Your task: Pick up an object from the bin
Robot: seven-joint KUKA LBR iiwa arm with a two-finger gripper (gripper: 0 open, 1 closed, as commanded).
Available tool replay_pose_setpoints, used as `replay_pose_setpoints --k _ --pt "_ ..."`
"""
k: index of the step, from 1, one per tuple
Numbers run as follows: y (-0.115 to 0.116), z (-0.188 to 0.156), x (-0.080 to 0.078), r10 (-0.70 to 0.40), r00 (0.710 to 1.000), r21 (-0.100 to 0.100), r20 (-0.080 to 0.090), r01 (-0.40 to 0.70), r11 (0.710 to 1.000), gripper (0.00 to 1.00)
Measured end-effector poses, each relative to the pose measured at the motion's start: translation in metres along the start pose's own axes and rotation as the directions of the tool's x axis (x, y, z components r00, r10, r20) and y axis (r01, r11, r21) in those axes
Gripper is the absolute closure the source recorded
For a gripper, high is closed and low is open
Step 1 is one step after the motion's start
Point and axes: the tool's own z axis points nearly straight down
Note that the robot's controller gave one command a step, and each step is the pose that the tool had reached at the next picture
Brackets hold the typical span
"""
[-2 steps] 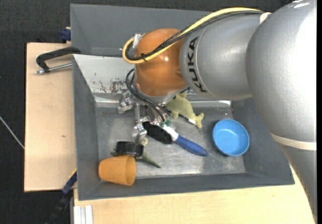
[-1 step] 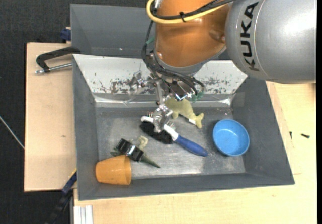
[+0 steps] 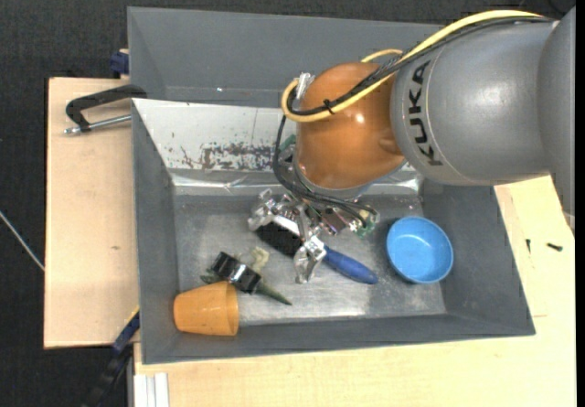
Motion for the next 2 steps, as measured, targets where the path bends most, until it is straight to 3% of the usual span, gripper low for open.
replay_pose_setpoints --k 1,2 --pt "-0.034 0.059 0.060 -0.417 0.909 0.006 0.005 0.417 0.909 0.00" --pt "-0.050 0.060 0.084 -0.368 0.930 0.010 0.017 0.368 0.930 0.00"
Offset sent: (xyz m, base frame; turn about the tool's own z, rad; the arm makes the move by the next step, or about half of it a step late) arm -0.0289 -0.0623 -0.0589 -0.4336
